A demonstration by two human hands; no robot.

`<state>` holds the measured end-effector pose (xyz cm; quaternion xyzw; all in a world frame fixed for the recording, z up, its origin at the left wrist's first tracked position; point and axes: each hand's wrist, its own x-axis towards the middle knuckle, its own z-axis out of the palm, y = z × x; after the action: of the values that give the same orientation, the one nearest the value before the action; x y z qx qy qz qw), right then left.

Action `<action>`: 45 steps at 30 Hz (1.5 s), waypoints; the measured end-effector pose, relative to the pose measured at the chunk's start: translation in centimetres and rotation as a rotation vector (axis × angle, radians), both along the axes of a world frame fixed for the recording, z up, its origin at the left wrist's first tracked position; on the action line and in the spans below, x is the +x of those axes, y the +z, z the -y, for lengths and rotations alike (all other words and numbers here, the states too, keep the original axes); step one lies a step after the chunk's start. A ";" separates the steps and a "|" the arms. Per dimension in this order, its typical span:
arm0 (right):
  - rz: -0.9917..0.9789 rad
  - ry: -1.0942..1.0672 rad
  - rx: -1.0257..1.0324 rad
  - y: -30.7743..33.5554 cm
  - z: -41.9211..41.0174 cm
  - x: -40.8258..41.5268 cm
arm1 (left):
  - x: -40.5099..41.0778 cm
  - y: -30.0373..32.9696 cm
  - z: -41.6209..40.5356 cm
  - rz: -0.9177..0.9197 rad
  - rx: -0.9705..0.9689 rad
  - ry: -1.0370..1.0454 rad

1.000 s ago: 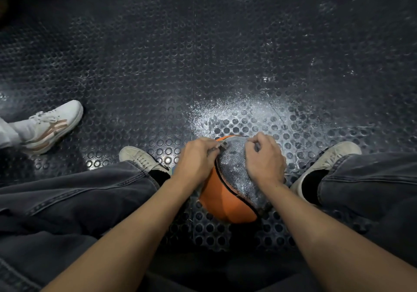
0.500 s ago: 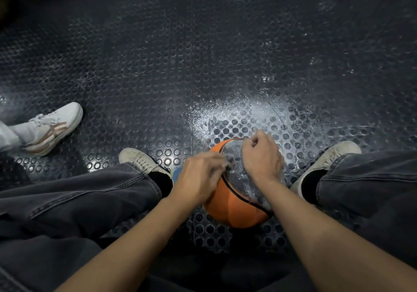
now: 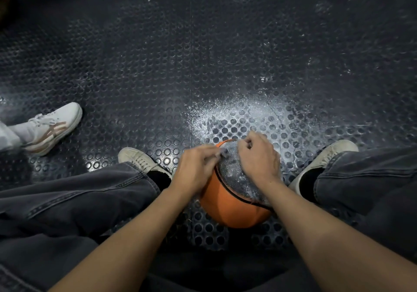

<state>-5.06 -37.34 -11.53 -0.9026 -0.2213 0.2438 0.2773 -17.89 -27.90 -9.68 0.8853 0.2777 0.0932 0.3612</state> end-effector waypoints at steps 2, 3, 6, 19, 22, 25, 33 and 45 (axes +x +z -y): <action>-0.005 -0.041 0.005 0.0 0.0 -0.2 | 0.5 0.1 0.3 -0.034 -0.003 0.083; -0.009 -0.061 -0.003 0.0 0.0 -0.1 | 0.2 0.4 1.0 -0.033 0.009 0.035; -0.019 -0.081 -0.008 -0.1 0.4 0.6 | -1.6 1.5 2.8 -0.010 0.038 -0.233; -0.044 -0.062 0.009 -0.6 0.4 1.2 | -0.8 0.6 0.5 0.028 0.088 -0.338; -0.003 -0.100 -0.006 -0.6 0.2 0.6 | 0.8 -0.1 0.8 0.013 0.053 0.015; -0.008 -0.141 -0.034 -0.6 0.1 0.6 | -1.2 -0.2 2.7 0.038 0.117 -0.244; -0.035 -0.215 0.008 -0.4 0.4 0.6 | 0.8 -0.1 1.3 0.016 0.166 -0.067; -0.027 -0.237 0.004 -0.7 0.8 1.1 | 0.4 -0.2 2.0 -0.008 0.229 -0.201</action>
<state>-3.97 -38.12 -12.18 -0.9185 -0.1100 0.2209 0.3089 -17.47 -29.95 -9.84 0.9443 0.1764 0.0842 0.2646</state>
